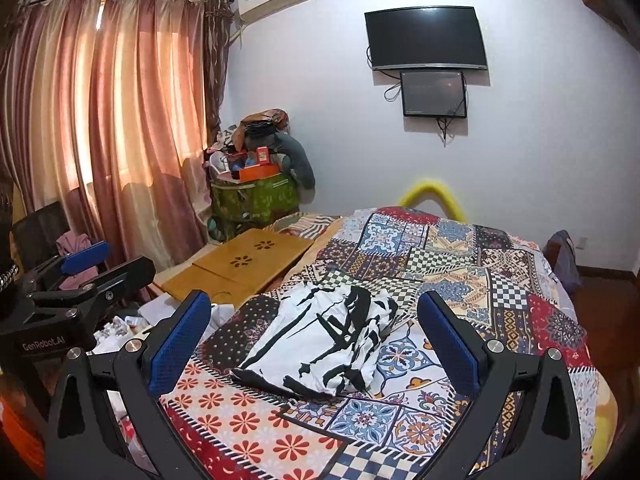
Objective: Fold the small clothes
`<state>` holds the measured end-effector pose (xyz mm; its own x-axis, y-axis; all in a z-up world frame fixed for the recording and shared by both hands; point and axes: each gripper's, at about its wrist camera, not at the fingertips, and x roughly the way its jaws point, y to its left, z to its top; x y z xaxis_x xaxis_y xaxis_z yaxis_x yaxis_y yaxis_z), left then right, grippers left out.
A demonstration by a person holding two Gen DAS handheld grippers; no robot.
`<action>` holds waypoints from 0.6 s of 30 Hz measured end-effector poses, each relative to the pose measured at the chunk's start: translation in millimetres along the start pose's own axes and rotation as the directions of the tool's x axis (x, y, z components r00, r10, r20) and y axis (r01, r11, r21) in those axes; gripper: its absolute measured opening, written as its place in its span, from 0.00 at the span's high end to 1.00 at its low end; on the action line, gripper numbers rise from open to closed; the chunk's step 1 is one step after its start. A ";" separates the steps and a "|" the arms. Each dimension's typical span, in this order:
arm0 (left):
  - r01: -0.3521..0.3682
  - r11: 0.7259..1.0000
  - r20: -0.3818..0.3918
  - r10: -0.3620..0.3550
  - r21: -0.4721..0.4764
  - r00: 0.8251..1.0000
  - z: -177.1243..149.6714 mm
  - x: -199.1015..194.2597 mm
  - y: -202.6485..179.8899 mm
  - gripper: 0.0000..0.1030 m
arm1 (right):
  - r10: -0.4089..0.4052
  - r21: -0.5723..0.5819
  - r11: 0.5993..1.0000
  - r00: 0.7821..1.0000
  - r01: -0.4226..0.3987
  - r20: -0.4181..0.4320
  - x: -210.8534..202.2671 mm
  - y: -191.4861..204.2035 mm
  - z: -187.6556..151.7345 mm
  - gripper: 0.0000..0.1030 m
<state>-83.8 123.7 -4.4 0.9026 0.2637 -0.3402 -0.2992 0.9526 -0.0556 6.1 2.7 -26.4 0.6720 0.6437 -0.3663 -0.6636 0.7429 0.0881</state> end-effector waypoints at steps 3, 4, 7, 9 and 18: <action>0.000 1.000 0.000 0.000 -0.001 1.000 0.1 0.1 0.0 0.00 | -0.003 0.002 1.000 1.000 0.003 -0.002 0.7 0.9 0.7 0.01; 0.000 1.000 0.001 0.000 -0.001 1.000 0.0 0.2 0.3 0.00 | -0.001 0.002 1.000 1.000 0.001 -0.002 0.2 0.9 1.2 0.01; 0.003 1.000 -0.002 -0.003 -0.007 1.000 0.6 0.3 0.5 0.00 | -0.007 0.002 1.000 1.000 0.007 -0.002 0.7 0.4 0.7 0.01; 0.003 1.000 -0.004 -0.003 -0.010 1.000 0.3 1.0 0.2 0.00 | -0.007 0.007 1.000 1.000 0.007 -0.002 0.3 -0.2 0.9 0.01; 0.009 1.000 -0.012 -0.009 -0.022 1.000 2.2 2.8 -0.8 0.00 | -0.013 0.019 1.000 1.000 0.013 -0.003 0.0 -1.0 -1.0 0.01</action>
<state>-80.4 124.0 -3.3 0.9014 0.2533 -0.3511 -0.2982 0.9512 -0.0796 6.4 1.8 -27.4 0.6795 0.6336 -0.3699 -0.6487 0.7544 0.1006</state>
